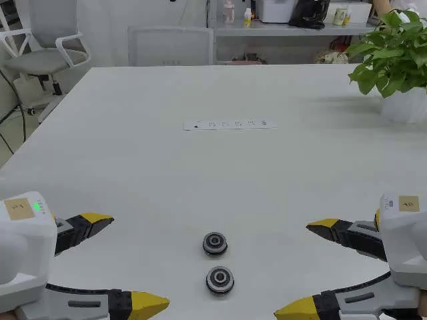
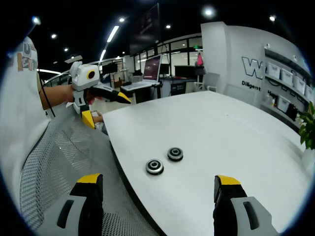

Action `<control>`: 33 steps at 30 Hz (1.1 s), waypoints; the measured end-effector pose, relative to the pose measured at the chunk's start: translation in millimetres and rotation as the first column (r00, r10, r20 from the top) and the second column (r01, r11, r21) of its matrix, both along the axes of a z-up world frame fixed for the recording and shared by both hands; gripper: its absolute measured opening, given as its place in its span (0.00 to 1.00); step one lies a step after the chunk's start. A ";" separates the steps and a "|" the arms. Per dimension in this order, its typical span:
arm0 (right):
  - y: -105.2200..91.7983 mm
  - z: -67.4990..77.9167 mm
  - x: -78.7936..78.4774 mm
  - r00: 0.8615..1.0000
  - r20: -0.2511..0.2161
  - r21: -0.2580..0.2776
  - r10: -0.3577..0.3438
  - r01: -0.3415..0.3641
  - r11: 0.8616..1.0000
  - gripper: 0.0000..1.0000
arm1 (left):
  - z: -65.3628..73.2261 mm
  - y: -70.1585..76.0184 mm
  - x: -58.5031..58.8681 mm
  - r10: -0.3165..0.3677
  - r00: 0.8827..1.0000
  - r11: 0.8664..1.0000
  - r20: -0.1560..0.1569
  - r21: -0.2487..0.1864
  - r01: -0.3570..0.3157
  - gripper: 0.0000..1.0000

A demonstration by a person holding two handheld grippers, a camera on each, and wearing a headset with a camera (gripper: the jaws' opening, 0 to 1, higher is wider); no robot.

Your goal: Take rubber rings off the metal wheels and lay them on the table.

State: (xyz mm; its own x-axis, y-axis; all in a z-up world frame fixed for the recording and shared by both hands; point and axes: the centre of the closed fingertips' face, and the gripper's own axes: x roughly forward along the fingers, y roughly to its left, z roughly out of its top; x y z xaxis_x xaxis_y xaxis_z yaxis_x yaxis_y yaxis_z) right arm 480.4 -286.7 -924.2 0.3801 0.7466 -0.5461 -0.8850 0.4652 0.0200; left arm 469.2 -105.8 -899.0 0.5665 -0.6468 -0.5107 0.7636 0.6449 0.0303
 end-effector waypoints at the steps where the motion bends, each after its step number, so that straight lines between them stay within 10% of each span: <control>1: 0.4 0.2 0.3 1.000 0.001 -0.001 0.001 -0.001 1.000 0.94 | 0.2 0.4 0.5 0.001 1.000 1.000 0.001 -0.001 -0.001 0.91; 13: -0.2 -3.8 -1.8 1.000 0.001 -0.024 0.007 -0.007 1.000 0.94 | 0.4 -0.7 1.7 -0.007 1.000 1.000 -0.006 -0.015 0.007 0.90; 19: -0.7 -5.0 -3.3 1.000 -0.002 -0.030 0.011 -0.011 0.999 0.94 | 6.7 -1.1 2.7 0.011 1.000 0.996 -0.028 -0.092 -0.014 0.90; 33: -1.0 -8.2 -4.9 1.000 -0.007 -0.045 0.023 -0.023 0.999 0.94 | 0.1 -1.2 -1.2 -0.002 0.999 0.999 -0.033 -0.054 0.000 0.89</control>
State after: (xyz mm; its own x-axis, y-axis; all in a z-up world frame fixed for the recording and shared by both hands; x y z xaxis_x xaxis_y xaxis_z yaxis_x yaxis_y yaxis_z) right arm 475.4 -287.8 -932.4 0.3597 0.7297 -0.5816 -0.8953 0.4454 0.0052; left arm 468.0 -107.1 -898.9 0.5490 -0.6747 -0.4933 0.7645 0.6439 -0.0298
